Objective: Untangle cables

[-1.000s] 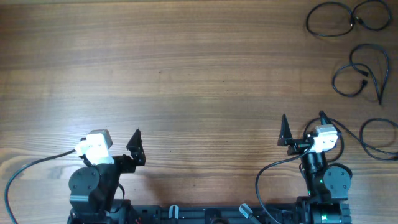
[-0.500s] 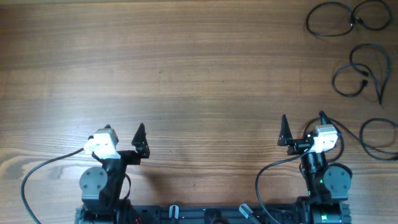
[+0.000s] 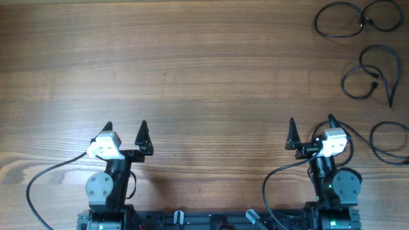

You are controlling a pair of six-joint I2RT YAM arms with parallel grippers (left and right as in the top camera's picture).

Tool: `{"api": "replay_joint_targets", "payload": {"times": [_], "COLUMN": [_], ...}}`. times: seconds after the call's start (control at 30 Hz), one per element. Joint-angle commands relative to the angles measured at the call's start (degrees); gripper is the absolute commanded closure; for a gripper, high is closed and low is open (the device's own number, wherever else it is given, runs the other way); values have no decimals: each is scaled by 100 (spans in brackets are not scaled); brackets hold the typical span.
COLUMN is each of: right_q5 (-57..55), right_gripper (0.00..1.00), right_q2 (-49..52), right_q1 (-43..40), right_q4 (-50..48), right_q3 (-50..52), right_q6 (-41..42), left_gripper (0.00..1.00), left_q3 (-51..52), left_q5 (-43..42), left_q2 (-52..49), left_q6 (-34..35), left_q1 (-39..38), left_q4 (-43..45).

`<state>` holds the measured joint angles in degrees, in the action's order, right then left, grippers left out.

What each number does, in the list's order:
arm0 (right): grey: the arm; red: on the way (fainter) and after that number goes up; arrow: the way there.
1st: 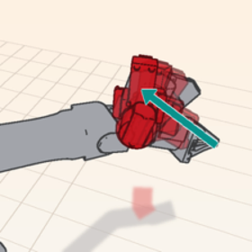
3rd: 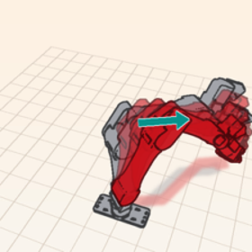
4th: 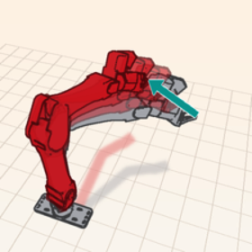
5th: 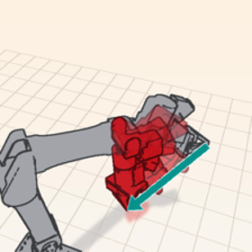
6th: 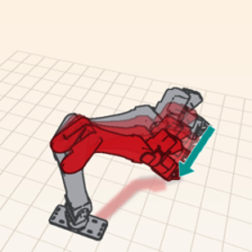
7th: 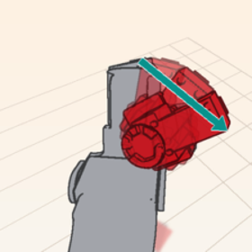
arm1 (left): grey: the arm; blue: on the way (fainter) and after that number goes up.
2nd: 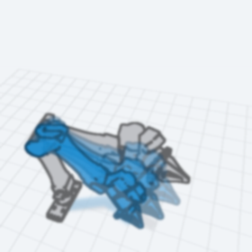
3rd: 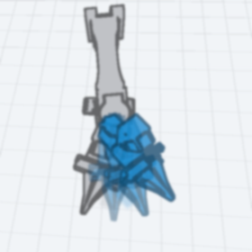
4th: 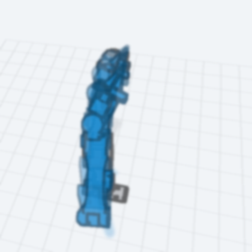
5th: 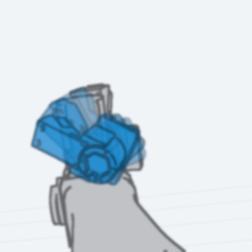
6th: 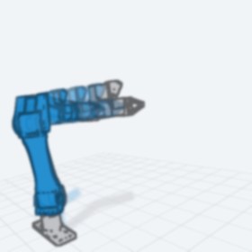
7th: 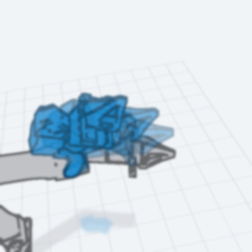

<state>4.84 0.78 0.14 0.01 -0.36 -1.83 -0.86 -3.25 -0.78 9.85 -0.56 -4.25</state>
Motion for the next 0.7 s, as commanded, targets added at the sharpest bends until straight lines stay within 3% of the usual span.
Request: {"api": "replay_joint_targets", "payload": {"times": [0.0, 0.07, 0.67], "right_q5": [-59, -59, -59], "right_gripper": [0, 0, 0], "right_q2": [-50, -50, -50], "right_q1": [22, 22, 22], "right_q4": [-9, -9, -9], "right_q3": [4, 4, 4], "right_q6": [-33, -35, -33], "left_gripper": [0, 0, 0], "left_q3": [55, 55, 55], "left_q5": [94, 120, 114], "left_q2": [59, 59, 42], "left_q6": [-702, -966, -942], "left_q1": [35, 35, 35], "left_q4": [-11, -13, -4]}}
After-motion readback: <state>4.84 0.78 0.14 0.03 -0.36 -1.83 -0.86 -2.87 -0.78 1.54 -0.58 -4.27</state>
